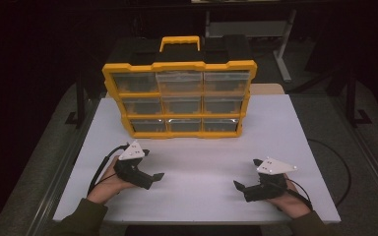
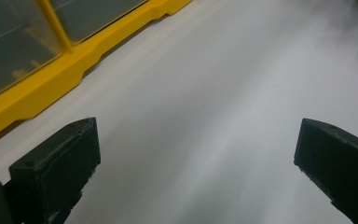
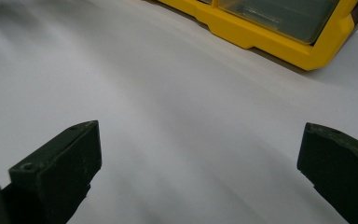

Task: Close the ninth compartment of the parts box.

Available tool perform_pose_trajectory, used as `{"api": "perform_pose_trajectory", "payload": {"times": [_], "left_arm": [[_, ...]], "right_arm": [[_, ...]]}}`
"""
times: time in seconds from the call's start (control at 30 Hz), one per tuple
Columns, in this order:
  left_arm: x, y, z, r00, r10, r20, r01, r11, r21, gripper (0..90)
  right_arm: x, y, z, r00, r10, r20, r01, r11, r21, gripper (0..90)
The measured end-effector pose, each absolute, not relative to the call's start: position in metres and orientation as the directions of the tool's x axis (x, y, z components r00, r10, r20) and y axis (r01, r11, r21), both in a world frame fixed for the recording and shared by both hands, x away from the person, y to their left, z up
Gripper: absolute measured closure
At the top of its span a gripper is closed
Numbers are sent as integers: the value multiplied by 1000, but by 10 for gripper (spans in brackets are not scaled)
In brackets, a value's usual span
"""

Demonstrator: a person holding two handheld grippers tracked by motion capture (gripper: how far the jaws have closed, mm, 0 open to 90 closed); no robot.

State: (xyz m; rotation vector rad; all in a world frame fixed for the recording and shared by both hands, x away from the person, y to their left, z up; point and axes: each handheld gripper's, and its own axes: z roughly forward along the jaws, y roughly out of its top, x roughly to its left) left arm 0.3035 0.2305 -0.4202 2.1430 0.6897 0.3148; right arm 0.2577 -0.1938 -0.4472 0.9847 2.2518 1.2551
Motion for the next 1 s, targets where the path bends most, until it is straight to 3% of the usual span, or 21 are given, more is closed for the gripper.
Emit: {"api": "perform_pose_trajectory", "payload": {"times": [0.37,1.0], "left_arm": [[292,260,-428,774,633,-10,377,-448,810,0],[283,270,-445,778,628,10,379,-482,790,0]], "right_arm": [[258,-194,-448,-683,730,8,398,362,843,0],[258,-194,-449,-679,734,6,401,364,841,0]]}}
